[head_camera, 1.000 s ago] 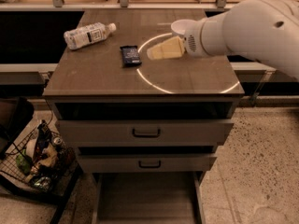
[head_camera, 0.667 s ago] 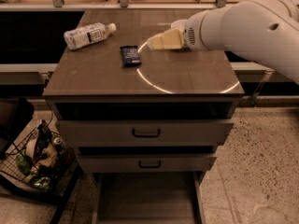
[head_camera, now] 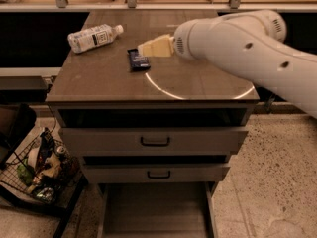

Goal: Place rxbar blueberry into bottom drawer

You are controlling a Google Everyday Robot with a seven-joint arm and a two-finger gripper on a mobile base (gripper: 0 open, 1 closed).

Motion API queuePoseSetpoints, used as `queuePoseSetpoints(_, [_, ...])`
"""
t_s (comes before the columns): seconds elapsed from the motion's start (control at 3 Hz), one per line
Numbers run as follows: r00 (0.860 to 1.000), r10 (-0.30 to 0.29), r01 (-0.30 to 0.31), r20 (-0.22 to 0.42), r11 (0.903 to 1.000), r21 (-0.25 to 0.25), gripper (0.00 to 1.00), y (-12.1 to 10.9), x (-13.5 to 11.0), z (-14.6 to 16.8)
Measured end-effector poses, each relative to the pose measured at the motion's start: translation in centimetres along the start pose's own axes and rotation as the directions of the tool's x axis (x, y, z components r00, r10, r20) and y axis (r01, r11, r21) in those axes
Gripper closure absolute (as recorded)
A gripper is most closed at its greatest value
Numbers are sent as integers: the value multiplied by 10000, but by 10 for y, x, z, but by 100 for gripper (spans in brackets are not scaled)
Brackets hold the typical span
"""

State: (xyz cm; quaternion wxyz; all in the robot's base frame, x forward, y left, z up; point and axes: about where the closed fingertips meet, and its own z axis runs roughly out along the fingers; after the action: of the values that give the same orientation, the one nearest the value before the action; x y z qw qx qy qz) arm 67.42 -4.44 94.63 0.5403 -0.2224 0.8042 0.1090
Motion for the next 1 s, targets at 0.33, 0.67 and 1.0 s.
queuePoseSetpoints(0.33, [9976, -342, 348, 595, 9993, -98, 0, 20, -5, 36])
queuePoseSetpoints(0.67, [9926, -745, 771, 963, 9967, -243, 0, 33, -12, 62])
queuePoseSetpoints(1.0, [9881, -1028, 1077, 1143, 9935, -369, 0, 43, -17, 86])
